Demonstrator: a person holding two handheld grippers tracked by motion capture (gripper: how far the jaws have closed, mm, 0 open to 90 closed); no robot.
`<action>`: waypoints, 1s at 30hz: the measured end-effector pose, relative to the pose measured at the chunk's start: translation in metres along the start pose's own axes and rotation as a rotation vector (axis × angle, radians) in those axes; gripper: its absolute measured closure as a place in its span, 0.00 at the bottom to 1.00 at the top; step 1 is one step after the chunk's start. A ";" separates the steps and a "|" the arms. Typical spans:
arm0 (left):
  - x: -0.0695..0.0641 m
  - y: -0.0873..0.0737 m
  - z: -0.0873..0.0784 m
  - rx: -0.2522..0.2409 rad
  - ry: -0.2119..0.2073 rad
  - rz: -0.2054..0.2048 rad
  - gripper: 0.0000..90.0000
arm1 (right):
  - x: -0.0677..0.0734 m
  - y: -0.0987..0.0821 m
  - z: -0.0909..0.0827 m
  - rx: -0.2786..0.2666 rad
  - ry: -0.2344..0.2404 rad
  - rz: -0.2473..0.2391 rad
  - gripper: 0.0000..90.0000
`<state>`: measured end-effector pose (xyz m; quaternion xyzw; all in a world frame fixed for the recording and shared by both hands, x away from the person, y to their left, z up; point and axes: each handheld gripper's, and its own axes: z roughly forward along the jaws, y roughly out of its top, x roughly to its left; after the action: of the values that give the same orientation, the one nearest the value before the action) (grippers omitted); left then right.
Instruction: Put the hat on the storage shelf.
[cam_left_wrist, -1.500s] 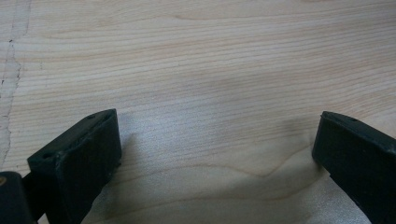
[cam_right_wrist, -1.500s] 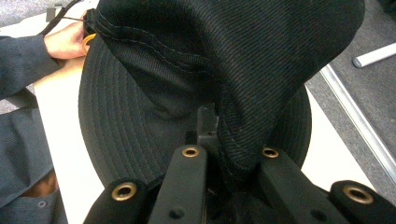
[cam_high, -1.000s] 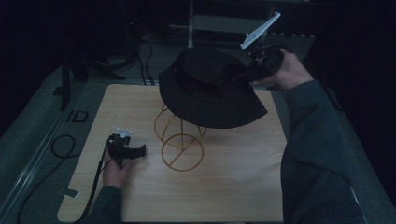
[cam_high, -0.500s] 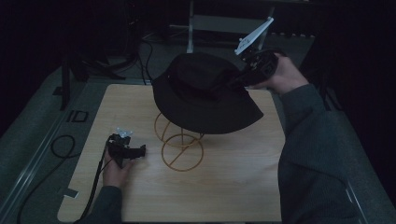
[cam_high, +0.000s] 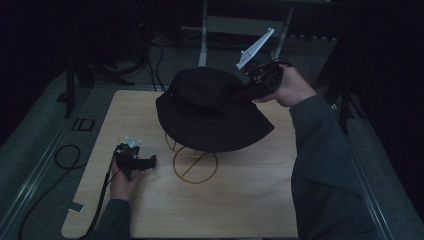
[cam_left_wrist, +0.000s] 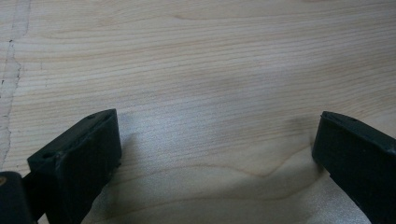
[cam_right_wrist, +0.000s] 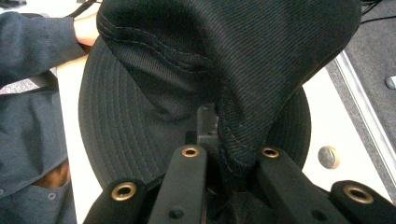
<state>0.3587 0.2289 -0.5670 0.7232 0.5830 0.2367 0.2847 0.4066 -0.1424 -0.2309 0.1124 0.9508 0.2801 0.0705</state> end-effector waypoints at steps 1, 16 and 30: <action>0.000 0.000 0.000 0.000 0.000 0.000 0.02 | 0.000 0.001 0.001 0.003 0.002 -0.005 0.97; 0.000 0.000 0.000 0.002 0.000 0.002 0.02 | 0.006 0.007 0.022 0.008 0.021 -0.013 0.97; 0.000 0.000 0.000 0.001 0.000 0.001 0.02 | 0.006 0.000 0.044 0.003 0.098 0.007 0.93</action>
<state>0.3587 0.2290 -0.5669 0.7236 0.5827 0.2367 0.2842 0.4095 -0.1180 -0.2683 0.1022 0.9530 0.2842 0.0228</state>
